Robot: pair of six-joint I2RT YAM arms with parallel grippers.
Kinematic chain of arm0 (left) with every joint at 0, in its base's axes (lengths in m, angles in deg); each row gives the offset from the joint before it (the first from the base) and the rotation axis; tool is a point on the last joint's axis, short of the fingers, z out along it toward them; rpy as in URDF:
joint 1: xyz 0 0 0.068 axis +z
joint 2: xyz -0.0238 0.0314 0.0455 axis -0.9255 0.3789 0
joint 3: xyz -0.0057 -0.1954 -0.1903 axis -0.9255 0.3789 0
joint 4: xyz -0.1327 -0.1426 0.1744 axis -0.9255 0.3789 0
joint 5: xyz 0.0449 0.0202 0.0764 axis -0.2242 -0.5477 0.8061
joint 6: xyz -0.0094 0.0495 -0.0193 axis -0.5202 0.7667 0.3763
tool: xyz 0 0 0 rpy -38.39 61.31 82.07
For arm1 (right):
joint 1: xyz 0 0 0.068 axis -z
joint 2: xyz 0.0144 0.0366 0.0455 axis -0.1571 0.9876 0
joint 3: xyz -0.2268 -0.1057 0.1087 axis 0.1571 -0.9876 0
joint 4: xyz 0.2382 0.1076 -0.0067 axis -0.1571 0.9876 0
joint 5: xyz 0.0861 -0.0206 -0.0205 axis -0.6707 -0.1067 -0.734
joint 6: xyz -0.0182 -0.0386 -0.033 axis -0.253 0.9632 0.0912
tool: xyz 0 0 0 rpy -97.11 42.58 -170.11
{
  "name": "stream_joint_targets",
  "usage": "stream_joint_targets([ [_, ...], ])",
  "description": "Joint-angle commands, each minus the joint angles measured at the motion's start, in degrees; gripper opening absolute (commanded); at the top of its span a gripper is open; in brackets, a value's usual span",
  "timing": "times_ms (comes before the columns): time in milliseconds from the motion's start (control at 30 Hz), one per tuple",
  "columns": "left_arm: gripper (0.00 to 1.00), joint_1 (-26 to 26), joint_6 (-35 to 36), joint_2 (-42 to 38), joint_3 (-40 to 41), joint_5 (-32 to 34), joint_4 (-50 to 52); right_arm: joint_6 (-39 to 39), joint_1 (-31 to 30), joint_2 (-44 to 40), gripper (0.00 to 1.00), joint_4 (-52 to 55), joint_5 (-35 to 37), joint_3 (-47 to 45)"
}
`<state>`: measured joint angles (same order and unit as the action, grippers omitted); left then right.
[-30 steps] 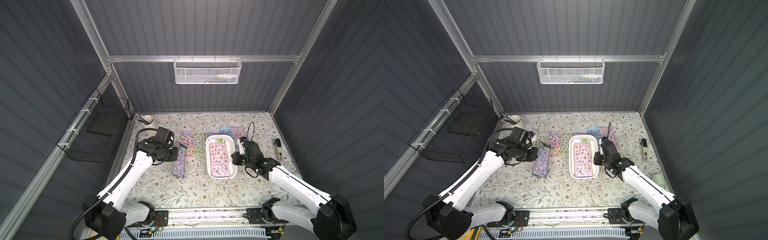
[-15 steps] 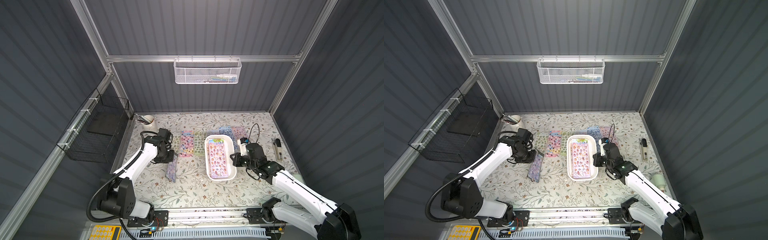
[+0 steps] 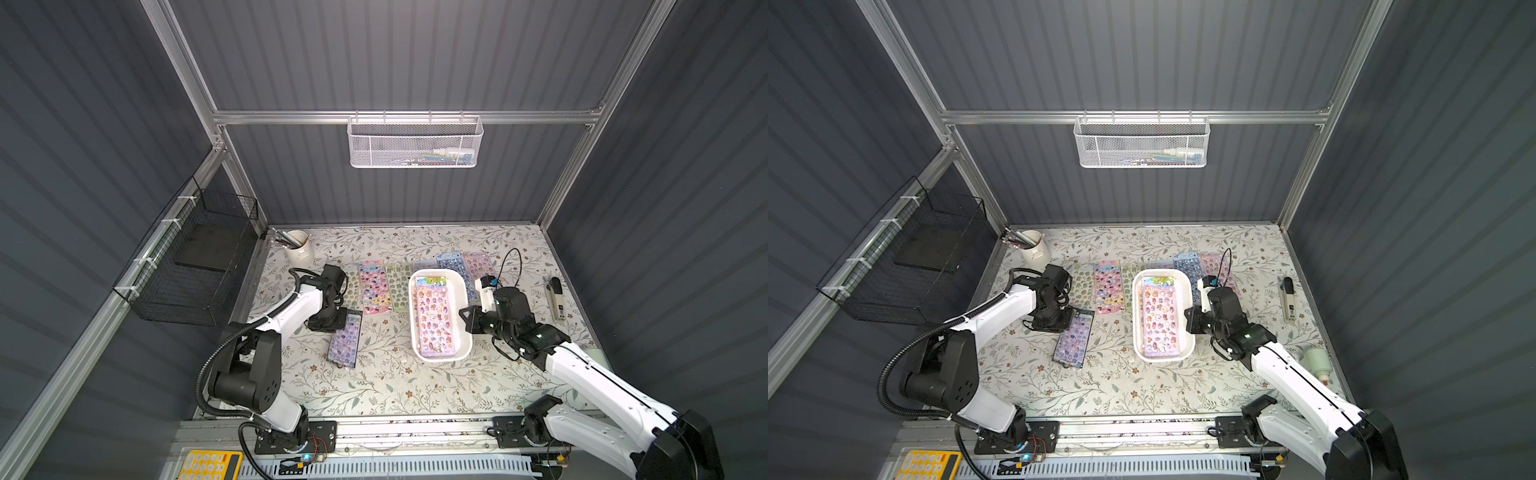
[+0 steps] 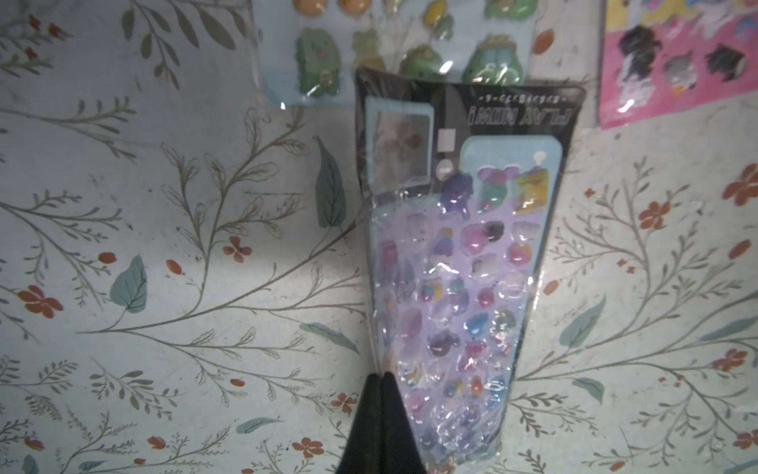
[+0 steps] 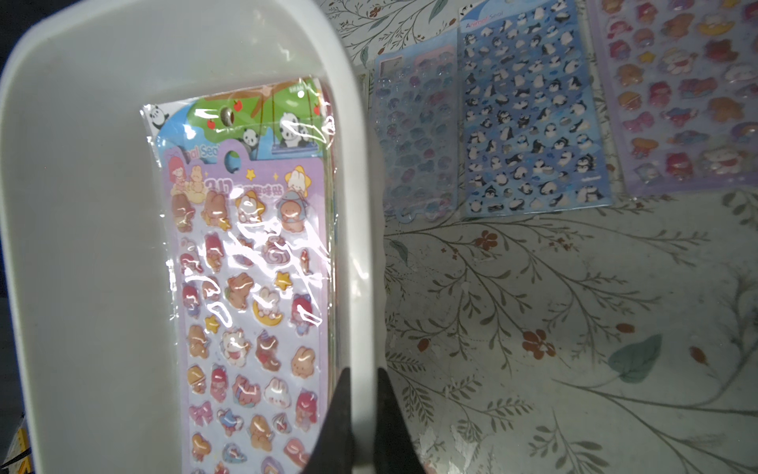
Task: Take the stickers out of the storage box
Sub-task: Place the sticker at the center of the board.
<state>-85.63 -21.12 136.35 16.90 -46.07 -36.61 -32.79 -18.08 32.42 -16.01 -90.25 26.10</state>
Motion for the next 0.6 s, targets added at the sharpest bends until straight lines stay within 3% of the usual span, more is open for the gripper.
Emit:
stream_joint_targets([
  [0, 0.00, 0.49, -1.32, -1.34, 0.76, 1.19, 0.58, -0.74, -0.02, -0.24, 0.00, -2.94, -1.43, -0.24],
  [133, 0.00, 0.49, -2.99, -2.24, 0.34, 2.99, 1.49, -0.78, -0.05, -0.39, 0.00, -2.95, -1.53, -0.21],
  [367, 0.00, 0.49, -8.46, 4.24, -1.78, 4.03, 6.42, -0.58, 0.01, -1.18, 0.00, -2.61, -1.25, -0.41],
  [567, 0.00, 0.49, -9.97, 3.30, -2.59, 5.25, 7.72, -0.64, -0.03, -1.97, 0.00, -2.57, -1.13, -0.59],
])
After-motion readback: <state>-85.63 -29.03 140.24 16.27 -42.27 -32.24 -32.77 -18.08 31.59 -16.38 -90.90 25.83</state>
